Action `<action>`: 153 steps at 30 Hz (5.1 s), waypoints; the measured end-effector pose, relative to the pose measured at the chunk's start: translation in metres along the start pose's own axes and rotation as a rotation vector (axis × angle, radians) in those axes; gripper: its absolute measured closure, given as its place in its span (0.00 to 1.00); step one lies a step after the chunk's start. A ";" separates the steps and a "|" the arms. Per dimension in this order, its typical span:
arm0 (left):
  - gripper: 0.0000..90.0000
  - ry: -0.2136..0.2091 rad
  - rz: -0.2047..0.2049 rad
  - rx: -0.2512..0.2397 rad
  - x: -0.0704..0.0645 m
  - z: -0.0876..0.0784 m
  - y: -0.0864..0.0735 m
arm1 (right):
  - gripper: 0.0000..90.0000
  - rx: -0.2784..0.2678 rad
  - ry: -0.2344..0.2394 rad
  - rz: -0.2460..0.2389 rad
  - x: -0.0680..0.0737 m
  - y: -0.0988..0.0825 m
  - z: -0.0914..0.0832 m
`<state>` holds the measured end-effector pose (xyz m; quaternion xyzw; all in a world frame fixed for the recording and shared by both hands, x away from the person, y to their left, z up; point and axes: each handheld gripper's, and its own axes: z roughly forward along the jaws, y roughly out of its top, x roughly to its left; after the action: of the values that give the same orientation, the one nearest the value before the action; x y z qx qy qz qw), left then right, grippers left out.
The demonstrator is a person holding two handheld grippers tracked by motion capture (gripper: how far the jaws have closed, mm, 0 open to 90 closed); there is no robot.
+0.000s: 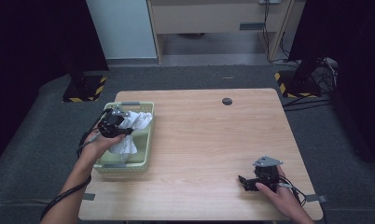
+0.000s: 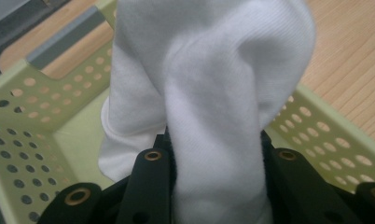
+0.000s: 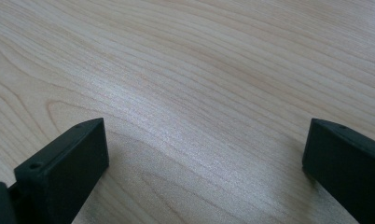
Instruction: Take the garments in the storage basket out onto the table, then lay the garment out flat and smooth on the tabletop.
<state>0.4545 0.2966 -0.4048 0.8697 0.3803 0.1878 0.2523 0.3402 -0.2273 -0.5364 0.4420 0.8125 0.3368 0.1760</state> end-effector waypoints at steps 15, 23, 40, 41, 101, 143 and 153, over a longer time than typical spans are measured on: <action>0.79 0.031 0.034 -0.037 -0.002 -0.021 0.022 | 0.00 0.000 0.000 0.001 0.000 0.000 0.000; 0.79 0.035 0.045 -0.051 -0.004 -0.024 0.028 | 0.00 0.000 0.000 0.000 0.000 0.000 0.000; 0.79 0.033 0.103 -0.097 -0.007 -0.029 0.036 | 0.00 0.000 0.000 0.001 0.000 0.000 0.000; 0.79 0.031 0.108 -0.099 -0.008 -0.030 0.036 | 0.00 0.000 0.000 0.000 0.000 0.000 0.000; 0.79 -0.350 0.227 -0.085 -0.219 0.088 0.092 | 0.00 0.000 0.003 -0.006 0.000 0.000 0.000; 0.21 -0.312 0.023 -0.209 -0.210 0.079 0.056 | 0.13 -0.023 0.084 -0.109 0.010 0.005 -0.014; 0.49 -0.265 0.093 -0.129 -0.212 0.095 0.033 | 0.55 -0.085 0.197 -0.210 0.037 0.016 -0.028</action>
<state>0.3864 0.0888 -0.4905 0.8854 0.2903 0.1071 0.3469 0.3130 -0.2009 -0.5047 0.3115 0.8527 0.3923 0.1484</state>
